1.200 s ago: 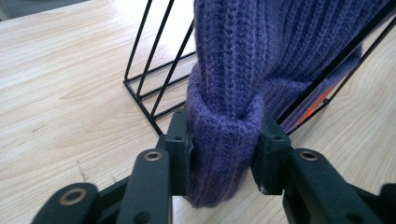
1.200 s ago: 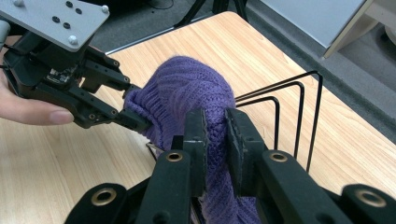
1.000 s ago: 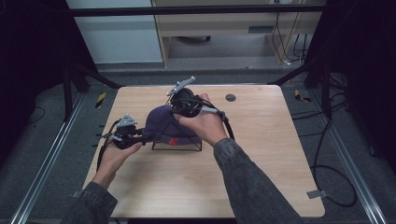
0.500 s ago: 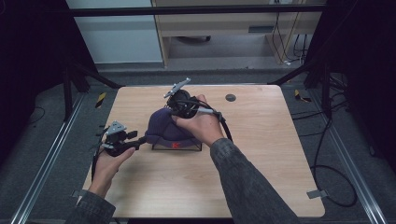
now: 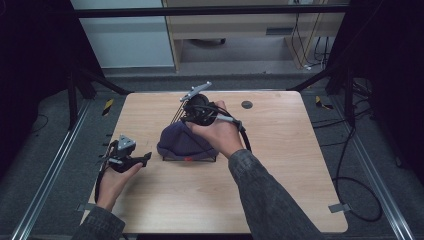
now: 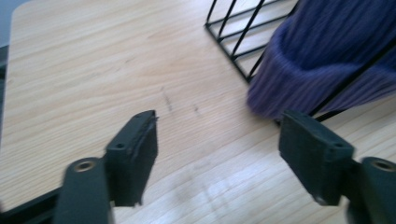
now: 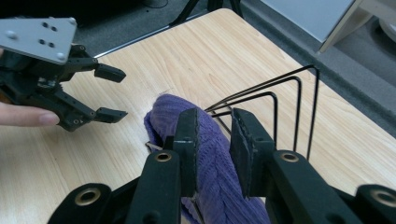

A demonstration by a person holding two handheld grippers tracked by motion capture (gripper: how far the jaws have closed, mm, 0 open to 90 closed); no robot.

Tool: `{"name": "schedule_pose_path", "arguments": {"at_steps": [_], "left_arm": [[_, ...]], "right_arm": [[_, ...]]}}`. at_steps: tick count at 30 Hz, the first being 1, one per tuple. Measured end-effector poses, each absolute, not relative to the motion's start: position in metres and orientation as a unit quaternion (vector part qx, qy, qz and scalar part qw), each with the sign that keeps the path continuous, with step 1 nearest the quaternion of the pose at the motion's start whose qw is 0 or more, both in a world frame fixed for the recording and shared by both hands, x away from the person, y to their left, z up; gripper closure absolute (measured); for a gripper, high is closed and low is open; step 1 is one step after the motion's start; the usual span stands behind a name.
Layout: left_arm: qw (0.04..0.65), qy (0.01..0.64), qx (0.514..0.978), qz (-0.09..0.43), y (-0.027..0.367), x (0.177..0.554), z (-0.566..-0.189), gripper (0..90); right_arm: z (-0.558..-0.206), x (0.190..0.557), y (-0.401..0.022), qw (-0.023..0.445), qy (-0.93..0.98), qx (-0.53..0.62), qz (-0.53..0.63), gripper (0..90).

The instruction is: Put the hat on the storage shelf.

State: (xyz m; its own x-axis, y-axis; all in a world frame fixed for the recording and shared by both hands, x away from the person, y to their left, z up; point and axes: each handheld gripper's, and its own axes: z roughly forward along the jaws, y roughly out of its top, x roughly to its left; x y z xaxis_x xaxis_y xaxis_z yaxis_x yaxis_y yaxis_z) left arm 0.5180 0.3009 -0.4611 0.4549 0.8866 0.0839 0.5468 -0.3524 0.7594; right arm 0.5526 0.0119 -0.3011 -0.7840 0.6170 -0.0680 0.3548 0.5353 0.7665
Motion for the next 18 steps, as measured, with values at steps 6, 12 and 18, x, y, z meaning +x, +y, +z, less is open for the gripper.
{"name": "schedule_pose_path", "arguments": {"at_steps": [6,12,18], "left_arm": [[0.336,0.473,0.778,0.242,0.309,0.52,-0.465,12.6],[0.334,0.467,0.783,0.241,0.309,0.519,-0.467,6.2],[0.316,0.474,0.782,0.252,0.309,0.52,-0.469,2.6]], "right_arm": [[-0.296,0.549,0.003,0.17,0.856,0.284,0.397,70.6],[-0.294,0.551,-0.006,0.175,0.85,0.293,0.4,63.6],[-0.294,0.552,-0.014,0.189,0.838,0.315,0.404,46.3]]}}
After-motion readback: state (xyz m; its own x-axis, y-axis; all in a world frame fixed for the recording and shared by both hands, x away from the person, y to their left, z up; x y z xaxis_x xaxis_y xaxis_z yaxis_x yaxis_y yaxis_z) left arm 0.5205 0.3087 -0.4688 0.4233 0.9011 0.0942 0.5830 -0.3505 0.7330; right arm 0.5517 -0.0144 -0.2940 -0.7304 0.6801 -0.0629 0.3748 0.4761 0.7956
